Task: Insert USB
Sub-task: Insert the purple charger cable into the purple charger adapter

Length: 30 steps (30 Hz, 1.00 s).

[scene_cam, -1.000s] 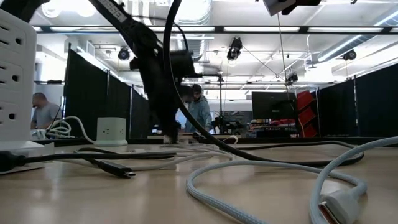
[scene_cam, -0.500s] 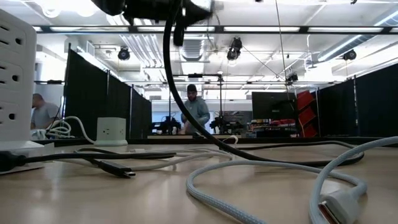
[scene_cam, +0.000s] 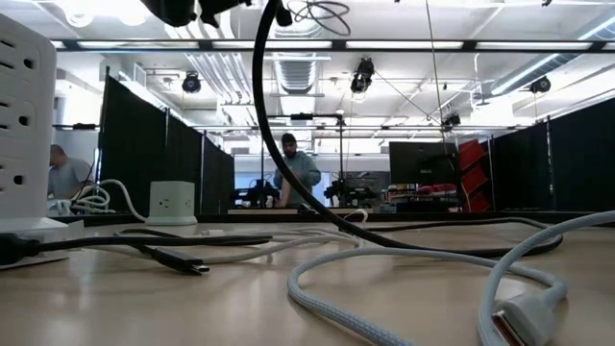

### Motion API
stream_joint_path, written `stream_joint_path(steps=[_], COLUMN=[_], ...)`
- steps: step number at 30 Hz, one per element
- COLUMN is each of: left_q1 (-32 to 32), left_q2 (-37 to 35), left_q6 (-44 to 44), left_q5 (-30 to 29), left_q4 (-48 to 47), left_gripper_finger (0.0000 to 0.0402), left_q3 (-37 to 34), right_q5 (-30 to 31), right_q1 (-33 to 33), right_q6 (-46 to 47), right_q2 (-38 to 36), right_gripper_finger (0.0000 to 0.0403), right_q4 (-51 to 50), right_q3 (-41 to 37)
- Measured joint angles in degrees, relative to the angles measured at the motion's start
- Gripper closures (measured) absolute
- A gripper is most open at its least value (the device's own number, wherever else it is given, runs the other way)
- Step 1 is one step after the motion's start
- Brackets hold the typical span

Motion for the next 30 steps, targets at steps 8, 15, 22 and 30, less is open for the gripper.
stream_joint_path(steps=[8, 15, 22, 30], left_q1=[1.5, 2.9, 2.9, 4.5], left_q2=[-0.2, -0.4, -0.4, -1.3], left_q6=[-1.9, -3.0, -0.5, -3.7], left_q5=[7.3, 8.0, 14.5, 14.1], left_q4=[17.3, 18.7, 21.0, 21.3], left_gripper_finger=[0.0384, 0.0384, 0.0384, 0.0384], left_q3=[0.0, -0.2, -0.3, -0.3], right_q5=[-10.3, -17.1, -27.7, -28.9], right_q1=[-3.9, -4.7, -7.8, -8.5], right_q6=[7.8, 11.4, 19.8, 14.0], right_q2=[-0.7, 0.4, 2.9, 3.8], right_gripper_finger=[0.0288, 0.0288, 0.0288, 0.0288], right_q4=[15.1, 20.9, 22.7, 24.4], right_q3=[0.0, 0.0, 0.0, 0.0])
